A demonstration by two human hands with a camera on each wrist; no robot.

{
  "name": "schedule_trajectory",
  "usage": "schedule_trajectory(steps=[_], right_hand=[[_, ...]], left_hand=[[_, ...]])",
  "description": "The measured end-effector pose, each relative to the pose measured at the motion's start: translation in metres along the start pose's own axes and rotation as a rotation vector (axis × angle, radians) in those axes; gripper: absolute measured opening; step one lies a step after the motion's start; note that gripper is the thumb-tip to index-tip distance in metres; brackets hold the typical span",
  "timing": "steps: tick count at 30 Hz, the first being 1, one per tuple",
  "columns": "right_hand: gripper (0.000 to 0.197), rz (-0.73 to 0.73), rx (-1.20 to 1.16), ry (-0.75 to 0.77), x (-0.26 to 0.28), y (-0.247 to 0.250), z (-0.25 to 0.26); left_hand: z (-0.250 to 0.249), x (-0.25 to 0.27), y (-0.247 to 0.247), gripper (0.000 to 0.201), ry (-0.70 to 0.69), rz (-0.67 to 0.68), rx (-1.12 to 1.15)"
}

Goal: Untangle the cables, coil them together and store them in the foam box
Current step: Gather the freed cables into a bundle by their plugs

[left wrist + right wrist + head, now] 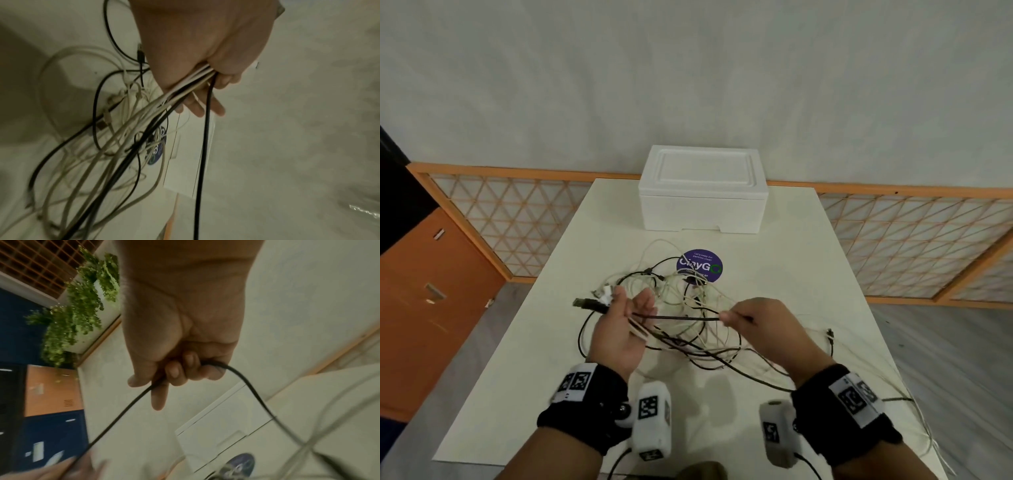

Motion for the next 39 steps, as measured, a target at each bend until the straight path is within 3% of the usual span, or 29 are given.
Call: schedule_trajectory(steps=[3,5,7,9,14,16,17,20,24,26,28,31,36,39], right_hand=[[0.084,-0.066,-0.005,-0.088,0.01,0.022,-0.034],[0.089,-0.124,-0.007,-0.138,0.017,0.035,-0.056],[0.08,-0.115,0.011,-0.222,0.023,0.043,-0.072],[0.061,-0.007,0.121,-0.315,0.026,0.039,-0.08],[0.036,0.344,0.342,-0.454,0.025,0.016,-0.075],[0.031,0.352,0.405,-0.388,0.024,0.017,-0.061],[0.028,0.277,0.363,-0.315,0.02,0.021,-0.05],[0.026,0.061,-0.013,-0.048,0.005,0.03,0.004],[0.027,0.251,-0.189,0.129,-0.014,-0.005,0.059],[0.022,0.264,-0.358,0.082,-0.015,-0.024,0.061],[0.029,0.198,-0.559,-0.042,-0.014,-0.031,0.055],[0.026,0.156,-0.638,-0.162,-0.014,-0.031,0.046],[0.049,0.192,-0.282,-0.207,-0.014,-0.027,0.041],[0.049,0.169,-0.258,-0.149,-0.009,-0.027,0.04]], left_hand=[[-0.015,-0.001,0.019,0.054,-0.045,-0.025,0.138],[-0.021,-0.001,0.03,0.053,-0.022,-0.046,0.196],[-0.023,-0.004,0.039,0.052,-0.006,-0.059,0.21],[-0.023,-0.004,0.039,0.052,-0.003,-0.053,0.168],[-0.021,0.004,0.014,0.057,0.009,0.034,0.054],[-0.02,0.01,0.0,0.058,0.003,0.1,-0.008],[-0.018,0.014,-0.009,0.058,-0.001,0.147,-0.041],[-0.008,0.029,-0.038,0.055,-0.04,0.292,-0.16],[0.001,0.043,-0.071,0.053,-0.076,0.46,-0.229],[-0.002,0.042,-0.078,0.055,-0.102,0.514,-0.223],[-0.006,0.043,-0.08,0.054,-0.12,0.557,-0.237],[-0.002,0.051,-0.08,0.056,-0.114,0.648,-0.288],[0.006,0.061,-0.076,0.047,-0.248,0.591,-0.631],[0.001,0.058,-0.074,0.048,-0.206,0.488,-0.5]])
Point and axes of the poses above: each hand's wrist, its own x-axis away from the middle knuckle, its own y-axis out of the back of the hand, z = x × y, the point moved 4 cm from there along -x, towards the middle knuckle, and after that the axes turned 6 degrees about y, right-handed, at the moved point
